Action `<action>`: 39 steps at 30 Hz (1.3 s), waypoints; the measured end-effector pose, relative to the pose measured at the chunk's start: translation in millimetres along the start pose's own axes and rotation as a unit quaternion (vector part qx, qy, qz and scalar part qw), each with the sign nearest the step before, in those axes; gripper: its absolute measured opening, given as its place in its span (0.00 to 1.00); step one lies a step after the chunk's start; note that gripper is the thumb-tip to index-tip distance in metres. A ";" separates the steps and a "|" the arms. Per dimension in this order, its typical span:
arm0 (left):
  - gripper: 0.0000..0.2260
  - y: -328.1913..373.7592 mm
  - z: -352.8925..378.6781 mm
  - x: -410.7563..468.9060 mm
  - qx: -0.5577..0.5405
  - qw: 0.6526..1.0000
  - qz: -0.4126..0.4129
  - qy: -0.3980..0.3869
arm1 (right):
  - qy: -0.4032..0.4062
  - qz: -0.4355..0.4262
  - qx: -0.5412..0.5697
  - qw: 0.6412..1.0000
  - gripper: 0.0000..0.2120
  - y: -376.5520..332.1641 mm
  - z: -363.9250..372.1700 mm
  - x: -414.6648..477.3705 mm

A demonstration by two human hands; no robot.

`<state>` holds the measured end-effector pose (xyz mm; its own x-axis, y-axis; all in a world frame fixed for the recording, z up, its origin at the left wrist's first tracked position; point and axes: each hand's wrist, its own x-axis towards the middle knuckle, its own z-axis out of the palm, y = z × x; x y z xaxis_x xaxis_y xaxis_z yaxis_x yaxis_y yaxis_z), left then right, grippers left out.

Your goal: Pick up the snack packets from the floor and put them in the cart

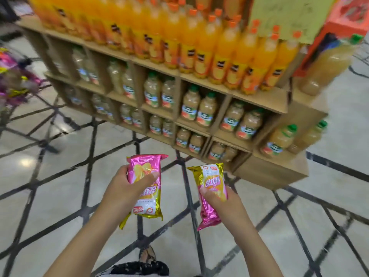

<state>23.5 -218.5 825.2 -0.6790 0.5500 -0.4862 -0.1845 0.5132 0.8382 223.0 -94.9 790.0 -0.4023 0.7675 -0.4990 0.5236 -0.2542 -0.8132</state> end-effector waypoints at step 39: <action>0.21 33.6 -439.7 350.9 -0.227 0.908 -0.158 0.316 | -0.327 -0.099 -0.248 0.907 0.11 -387.0 551.3 333.9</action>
<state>-533.4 -298.0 791.3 -0.7865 -0.1381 -0.6019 -0.6176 0.1771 0.7663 -528.0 -64.7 772.9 -0.7997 0.2156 -0.5604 0.6003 0.2711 -0.7524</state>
